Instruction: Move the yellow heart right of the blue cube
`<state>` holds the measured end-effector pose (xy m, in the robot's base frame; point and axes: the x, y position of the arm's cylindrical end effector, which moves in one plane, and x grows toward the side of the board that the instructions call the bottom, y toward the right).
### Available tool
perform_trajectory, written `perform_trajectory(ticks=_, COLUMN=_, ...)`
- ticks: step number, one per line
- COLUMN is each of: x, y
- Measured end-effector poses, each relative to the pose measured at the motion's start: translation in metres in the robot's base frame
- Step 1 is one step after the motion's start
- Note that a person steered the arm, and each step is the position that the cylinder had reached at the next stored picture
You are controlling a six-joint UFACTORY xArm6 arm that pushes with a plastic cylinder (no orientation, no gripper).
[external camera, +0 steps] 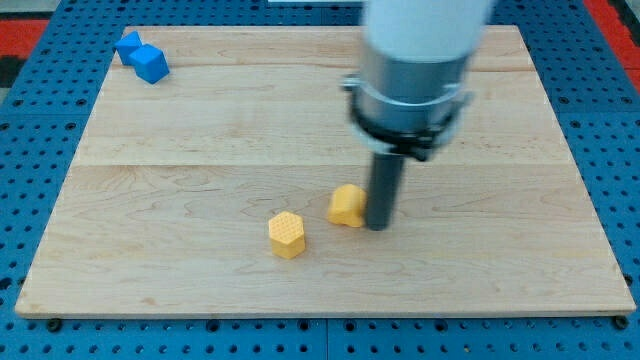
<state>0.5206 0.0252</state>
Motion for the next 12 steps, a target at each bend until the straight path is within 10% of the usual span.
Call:
perform_trajectory(ticks=6, x=-0.164, y=-0.166)
perform_trajectory(ticks=10, x=-0.262, y=-0.146)
perform_trajectory(ticks=12, x=-0.225, y=-0.116)
